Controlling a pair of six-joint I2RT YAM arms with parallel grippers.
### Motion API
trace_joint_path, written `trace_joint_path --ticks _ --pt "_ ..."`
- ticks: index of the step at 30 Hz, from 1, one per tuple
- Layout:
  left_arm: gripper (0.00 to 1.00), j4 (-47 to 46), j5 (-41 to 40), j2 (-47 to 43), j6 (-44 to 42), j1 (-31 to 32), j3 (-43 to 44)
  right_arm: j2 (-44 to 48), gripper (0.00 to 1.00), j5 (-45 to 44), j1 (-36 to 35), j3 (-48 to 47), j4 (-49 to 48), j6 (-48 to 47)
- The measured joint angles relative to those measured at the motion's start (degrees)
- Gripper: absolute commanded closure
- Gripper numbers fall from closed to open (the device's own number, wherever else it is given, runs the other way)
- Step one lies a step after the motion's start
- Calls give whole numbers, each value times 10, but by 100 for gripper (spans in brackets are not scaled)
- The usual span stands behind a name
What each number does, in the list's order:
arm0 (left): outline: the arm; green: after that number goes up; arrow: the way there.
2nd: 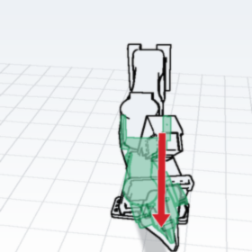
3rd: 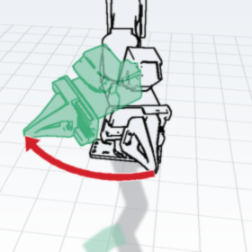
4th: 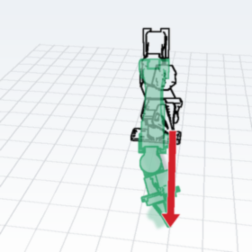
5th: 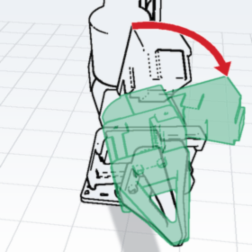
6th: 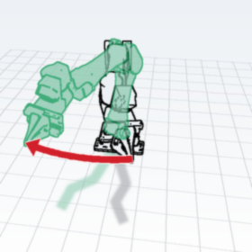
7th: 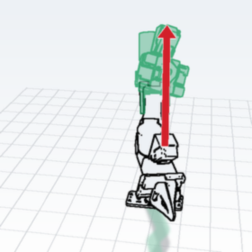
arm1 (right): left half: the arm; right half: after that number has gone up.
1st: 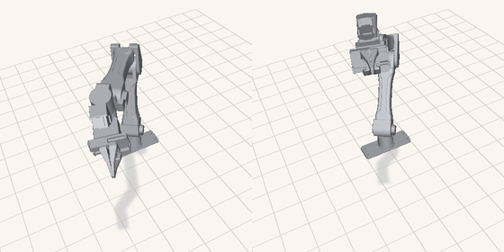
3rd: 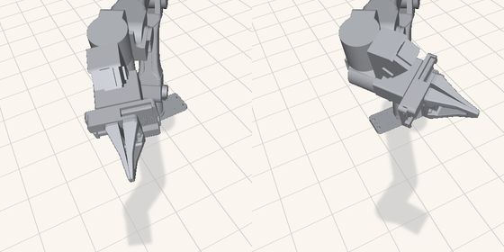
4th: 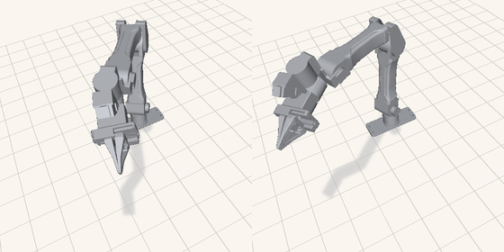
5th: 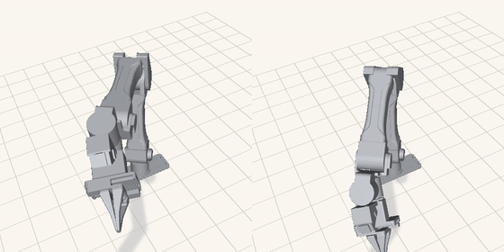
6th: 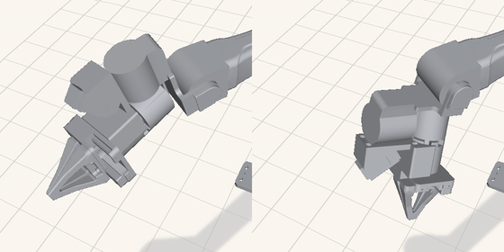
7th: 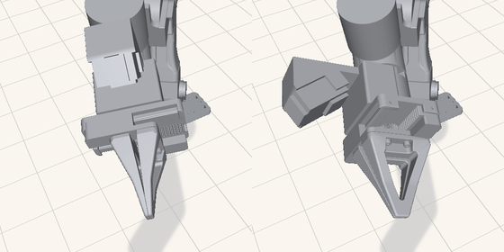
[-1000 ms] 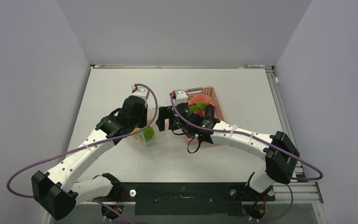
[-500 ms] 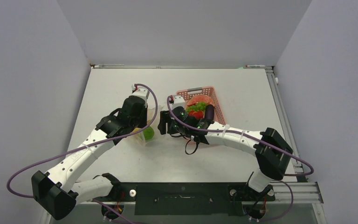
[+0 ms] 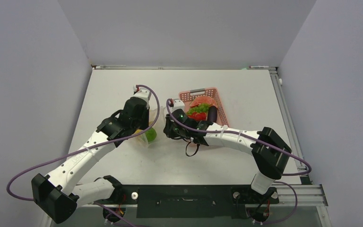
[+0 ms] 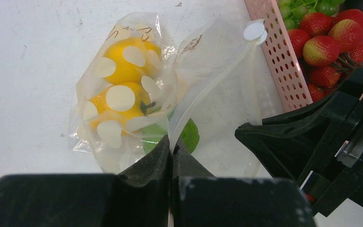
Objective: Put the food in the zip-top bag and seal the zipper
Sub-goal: Adjust the zipper food storage bag at the center of the board.
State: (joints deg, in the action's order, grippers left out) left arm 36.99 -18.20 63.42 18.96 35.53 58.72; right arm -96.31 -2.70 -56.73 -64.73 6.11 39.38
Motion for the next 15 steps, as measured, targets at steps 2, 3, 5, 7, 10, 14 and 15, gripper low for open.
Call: trace_joint_path --ticks 2,3,5,7,10,14,15 --pt "100 0 0 -2 0 0 0 0 95 -1 0 -7 0 -1" --pt "100 0 0 -3 0 0 0 0 95 -2 0 -10 1 -1" --pt "100 0 0 -8 0 0 0 0 95 -9 0 -20 2 -4" --pt "100 -1 -2 -14 0 0 -2 0 95 -16 0 -31 7 -10" --pt "100 -1 -5 -23 0 0 -3 2 95 -31 0 -52 16 -20" --pt "100 -6 -9 -38 0 0 -4 5 95 -55 0 -84 26 -37" --pt "100 -9 -10 -45 0 0 -7 5 95 -61 0 -92 28 -42"
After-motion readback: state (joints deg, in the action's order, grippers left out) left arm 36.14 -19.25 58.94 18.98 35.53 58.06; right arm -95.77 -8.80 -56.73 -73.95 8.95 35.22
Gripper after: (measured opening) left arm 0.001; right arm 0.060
